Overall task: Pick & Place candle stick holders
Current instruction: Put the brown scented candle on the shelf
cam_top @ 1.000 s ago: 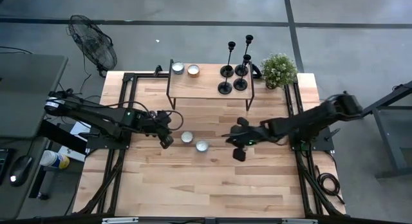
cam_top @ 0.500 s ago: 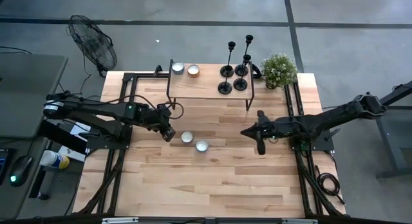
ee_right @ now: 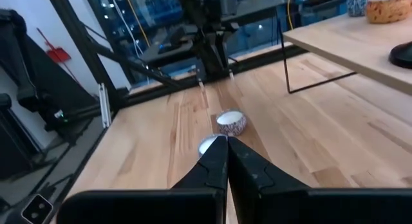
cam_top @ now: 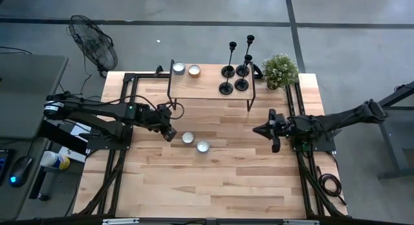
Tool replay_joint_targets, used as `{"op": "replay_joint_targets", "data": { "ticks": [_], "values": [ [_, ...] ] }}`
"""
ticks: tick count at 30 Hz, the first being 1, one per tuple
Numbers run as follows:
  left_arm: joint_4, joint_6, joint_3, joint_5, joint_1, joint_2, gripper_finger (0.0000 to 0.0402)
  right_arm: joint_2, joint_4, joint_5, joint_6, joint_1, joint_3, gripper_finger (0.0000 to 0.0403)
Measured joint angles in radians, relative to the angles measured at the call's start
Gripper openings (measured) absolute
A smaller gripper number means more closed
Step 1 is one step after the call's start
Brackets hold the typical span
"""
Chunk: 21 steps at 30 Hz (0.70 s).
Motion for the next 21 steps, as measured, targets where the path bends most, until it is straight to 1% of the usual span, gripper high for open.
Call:
{"op": "replay_joint_targets", "data": {
  "ticks": [9,17,21],
  "values": [
    [0.000,-0.036,0.000,-0.001,0.000,0.000,0.0081,-0.103,-0.044,-0.002,-0.004,-0.001,-0.047,0.0000],
    [0.000,-0.073,0.000,-0.004,0.000,0.000,0.0081,-0.155,-0.117,-0.048,-0.006,-0.001,-0.051,0.0000],
    [0.000,-0.093,0.000,-0.010,0.000,0.000,0.0081,-0.174,-0.126,-0.064,-0.031,-0.002,-0.051,0.0000]
  ]
}}
